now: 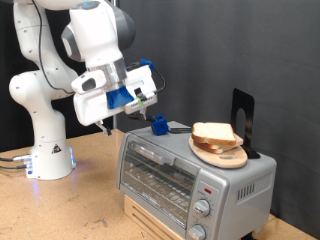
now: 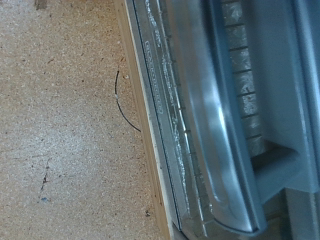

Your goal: Make a piece of toast with the oven

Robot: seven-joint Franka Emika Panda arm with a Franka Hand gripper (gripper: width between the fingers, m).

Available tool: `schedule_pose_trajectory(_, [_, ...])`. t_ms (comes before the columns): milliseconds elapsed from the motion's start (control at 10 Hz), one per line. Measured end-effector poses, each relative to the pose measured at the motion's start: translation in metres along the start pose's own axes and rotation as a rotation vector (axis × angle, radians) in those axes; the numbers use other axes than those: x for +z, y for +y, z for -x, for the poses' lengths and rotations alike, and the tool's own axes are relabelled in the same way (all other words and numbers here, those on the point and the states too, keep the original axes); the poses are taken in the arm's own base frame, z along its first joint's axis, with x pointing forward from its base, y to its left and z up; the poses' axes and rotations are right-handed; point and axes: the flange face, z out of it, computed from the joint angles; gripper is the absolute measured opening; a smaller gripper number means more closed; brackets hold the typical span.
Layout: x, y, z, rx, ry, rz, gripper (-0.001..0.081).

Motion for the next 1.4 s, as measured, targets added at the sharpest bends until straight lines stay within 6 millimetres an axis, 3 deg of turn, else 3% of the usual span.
schedule_pose_trajectory(800, [0.07,0.018,0.006,-0.023,0.059,0.076,0.0808])
schedule_pose_trajectory(1400, [0.077,0.056,-0.029,-0.059,0.192,0.096,0.0808])
